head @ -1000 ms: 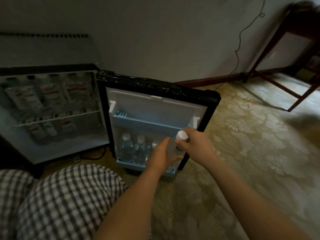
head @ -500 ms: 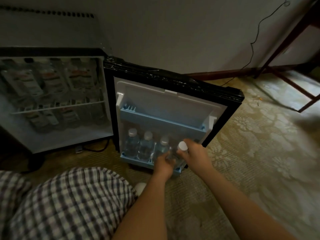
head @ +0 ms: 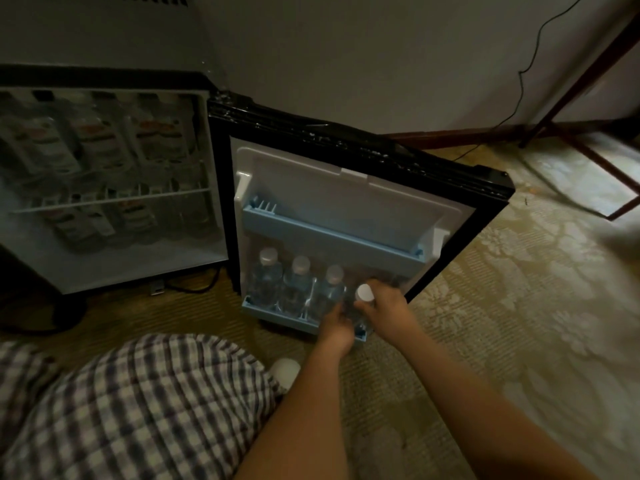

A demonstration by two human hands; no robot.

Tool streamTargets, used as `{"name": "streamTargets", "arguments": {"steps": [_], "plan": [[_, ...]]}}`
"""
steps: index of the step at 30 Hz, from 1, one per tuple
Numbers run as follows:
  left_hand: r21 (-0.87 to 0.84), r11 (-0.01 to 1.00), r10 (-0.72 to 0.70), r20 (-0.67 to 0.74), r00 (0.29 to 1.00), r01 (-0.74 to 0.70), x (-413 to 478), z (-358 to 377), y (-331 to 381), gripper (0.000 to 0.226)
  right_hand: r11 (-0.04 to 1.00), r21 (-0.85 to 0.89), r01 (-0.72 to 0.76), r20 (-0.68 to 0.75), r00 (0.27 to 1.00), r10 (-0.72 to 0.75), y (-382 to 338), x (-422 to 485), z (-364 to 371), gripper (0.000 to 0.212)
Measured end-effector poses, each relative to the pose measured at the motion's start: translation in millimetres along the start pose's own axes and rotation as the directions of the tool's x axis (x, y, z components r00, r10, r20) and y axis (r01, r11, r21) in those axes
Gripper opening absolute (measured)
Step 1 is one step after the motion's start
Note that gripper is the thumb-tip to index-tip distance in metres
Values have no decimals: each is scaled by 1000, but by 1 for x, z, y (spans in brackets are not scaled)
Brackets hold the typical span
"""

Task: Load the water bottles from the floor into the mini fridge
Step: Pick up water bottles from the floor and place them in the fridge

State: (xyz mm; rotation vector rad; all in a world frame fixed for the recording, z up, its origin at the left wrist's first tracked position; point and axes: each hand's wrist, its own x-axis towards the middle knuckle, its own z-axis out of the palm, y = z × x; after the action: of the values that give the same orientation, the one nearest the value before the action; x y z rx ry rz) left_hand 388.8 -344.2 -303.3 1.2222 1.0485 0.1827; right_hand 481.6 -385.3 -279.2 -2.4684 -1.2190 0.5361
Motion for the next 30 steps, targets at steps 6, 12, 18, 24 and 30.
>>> {"name": "streamTargets", "arguments": {"steps": [6,12,18,24,30], "plan": [[-33,998,-60,-18,998,60,4,0,1,38,993,30,-114,92,990,111,6,13,6,32],[1,995,-101,-55,993,101,-1,-6,5,39,987,7,-163,48,986,162,4,12,5,36],[68,993,-88,-85,993,93,-21,-16,14,30,998,-69,-8,-55,998,4,-6,-9,-7,39],[343,938,71,-27,997,-58,-56,-34,53,32,992,-123,34,-12,999,-36,-33,-32,-36,24],[580,793,201,40,979,-187,-95,-81,97,20,979,-146,142,57,989,-135,-79,-47,-75,26]]}}
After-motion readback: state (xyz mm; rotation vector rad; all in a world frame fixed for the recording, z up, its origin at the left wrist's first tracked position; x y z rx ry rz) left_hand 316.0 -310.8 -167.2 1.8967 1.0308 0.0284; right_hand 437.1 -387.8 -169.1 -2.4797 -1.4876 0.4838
